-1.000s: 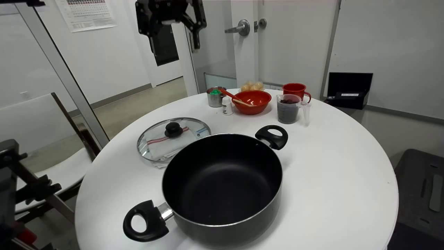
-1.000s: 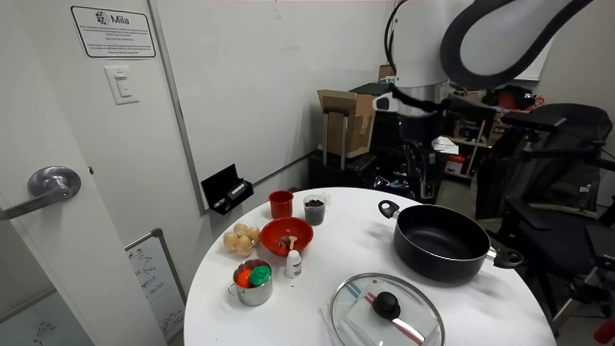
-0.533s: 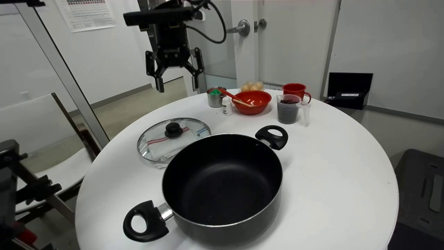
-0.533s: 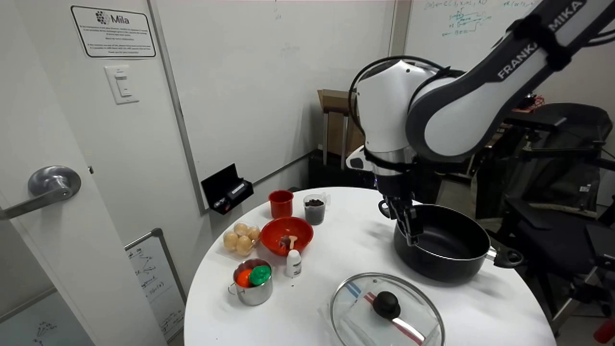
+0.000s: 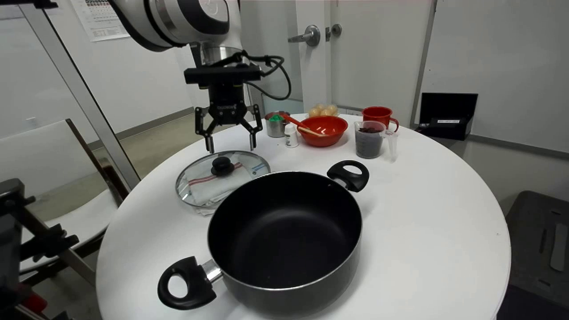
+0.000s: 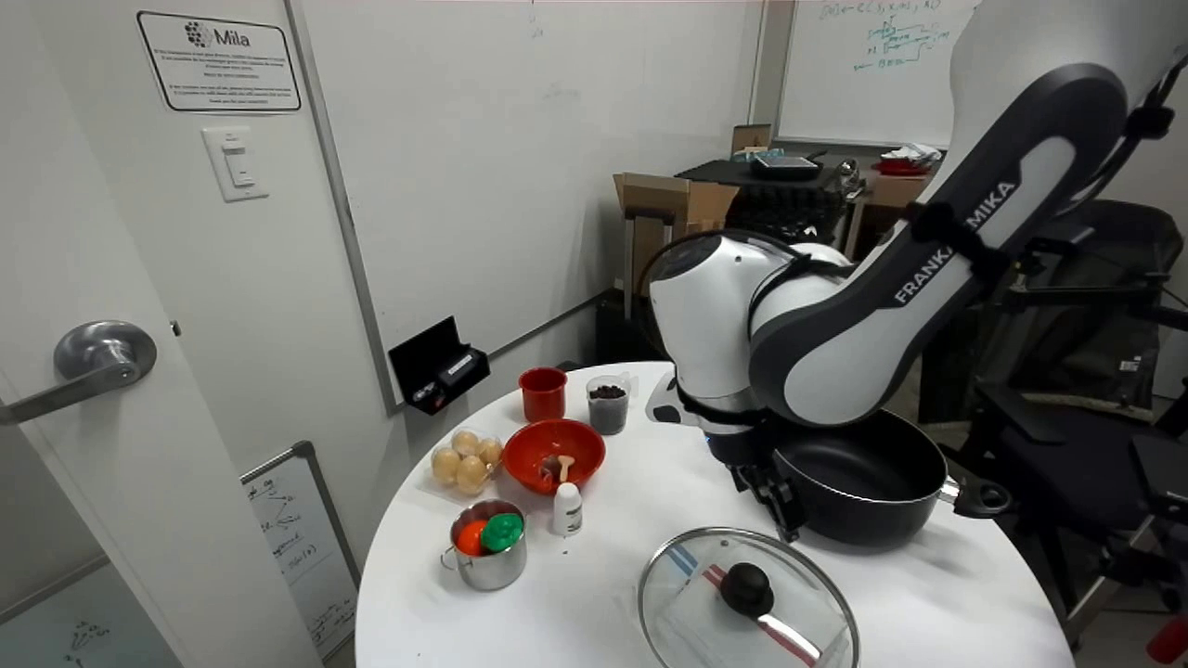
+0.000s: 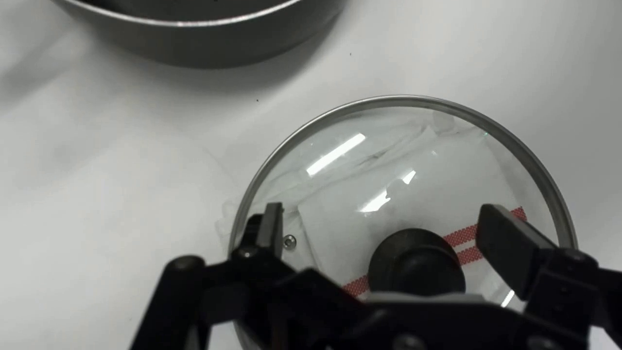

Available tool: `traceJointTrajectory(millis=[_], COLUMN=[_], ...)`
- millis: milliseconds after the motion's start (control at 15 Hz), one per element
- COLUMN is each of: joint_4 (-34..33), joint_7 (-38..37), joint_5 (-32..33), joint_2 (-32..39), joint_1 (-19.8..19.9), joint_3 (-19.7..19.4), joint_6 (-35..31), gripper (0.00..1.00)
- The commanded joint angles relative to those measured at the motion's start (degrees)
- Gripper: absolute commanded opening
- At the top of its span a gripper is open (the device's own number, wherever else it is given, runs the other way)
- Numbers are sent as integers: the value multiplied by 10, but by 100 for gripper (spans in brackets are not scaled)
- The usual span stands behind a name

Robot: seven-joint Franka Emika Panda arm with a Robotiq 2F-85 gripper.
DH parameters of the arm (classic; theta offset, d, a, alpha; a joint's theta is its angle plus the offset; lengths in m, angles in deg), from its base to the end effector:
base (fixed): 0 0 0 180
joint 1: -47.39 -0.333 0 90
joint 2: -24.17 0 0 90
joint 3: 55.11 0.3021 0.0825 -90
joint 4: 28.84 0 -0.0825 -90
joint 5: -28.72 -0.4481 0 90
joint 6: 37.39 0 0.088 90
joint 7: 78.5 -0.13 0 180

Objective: Put the glass lid on the black pot.

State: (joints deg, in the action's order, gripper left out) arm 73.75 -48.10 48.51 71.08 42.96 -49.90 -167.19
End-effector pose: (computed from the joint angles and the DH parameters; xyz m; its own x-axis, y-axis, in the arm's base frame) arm 0.6103 0.0941 -0.0148 0.5353 0.7696 -0.3481 0.8018 -0.5926 -0.0771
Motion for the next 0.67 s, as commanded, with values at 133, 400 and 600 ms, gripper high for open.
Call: traceJointTrajectory(millis=[133,400,600], joint_4=[-64,-69,-57], joint_7=[57,96,129], joint_5=[10,-12,-25], joint_2=[72,86,82], joint_1=[4,20,33], joint_3=[22,45,60], joint_6=[-16,-14,-15], gripper=[100,100,100])
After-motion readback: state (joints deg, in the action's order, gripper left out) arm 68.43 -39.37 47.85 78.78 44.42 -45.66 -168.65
